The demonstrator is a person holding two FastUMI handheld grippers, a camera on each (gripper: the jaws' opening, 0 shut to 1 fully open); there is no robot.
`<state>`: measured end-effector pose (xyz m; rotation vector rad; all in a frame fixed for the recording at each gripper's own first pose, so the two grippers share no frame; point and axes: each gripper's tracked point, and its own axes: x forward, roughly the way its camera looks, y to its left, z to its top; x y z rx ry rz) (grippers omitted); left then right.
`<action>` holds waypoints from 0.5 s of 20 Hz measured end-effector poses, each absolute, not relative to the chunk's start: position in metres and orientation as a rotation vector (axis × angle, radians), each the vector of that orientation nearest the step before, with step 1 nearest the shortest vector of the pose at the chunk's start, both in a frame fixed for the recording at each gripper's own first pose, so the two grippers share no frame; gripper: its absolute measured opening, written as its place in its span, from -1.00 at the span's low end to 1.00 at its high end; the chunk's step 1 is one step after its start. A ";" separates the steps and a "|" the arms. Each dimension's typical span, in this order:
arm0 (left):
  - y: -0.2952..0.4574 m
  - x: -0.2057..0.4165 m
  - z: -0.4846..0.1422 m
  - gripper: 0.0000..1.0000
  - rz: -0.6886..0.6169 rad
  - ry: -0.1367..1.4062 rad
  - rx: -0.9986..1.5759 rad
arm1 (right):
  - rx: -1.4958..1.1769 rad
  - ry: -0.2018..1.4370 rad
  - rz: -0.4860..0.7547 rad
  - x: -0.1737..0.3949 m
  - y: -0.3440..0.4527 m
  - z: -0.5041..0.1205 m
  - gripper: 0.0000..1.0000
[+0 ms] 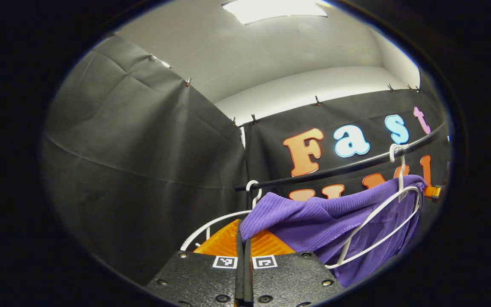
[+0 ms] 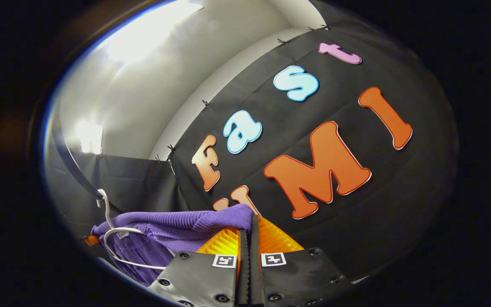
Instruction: Grasp the clothes on the hanger with both hands and then place them into the laundry hamper below.
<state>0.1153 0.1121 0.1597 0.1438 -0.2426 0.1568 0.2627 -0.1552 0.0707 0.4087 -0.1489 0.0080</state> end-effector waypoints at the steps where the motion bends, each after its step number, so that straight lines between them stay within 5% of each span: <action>1: 0.112 0.118 0.152 -1.00 0.152 -0.227 0.139 | 0.407 -0.144 0.007 0.264 -0.158 0.068 -0.85; 10: 0.111 0.143 0.083 -1.00 0.104 -0.111 0.092 | 0.438 -0.128 -0.048 0.285 -0.188 0.036 -0.85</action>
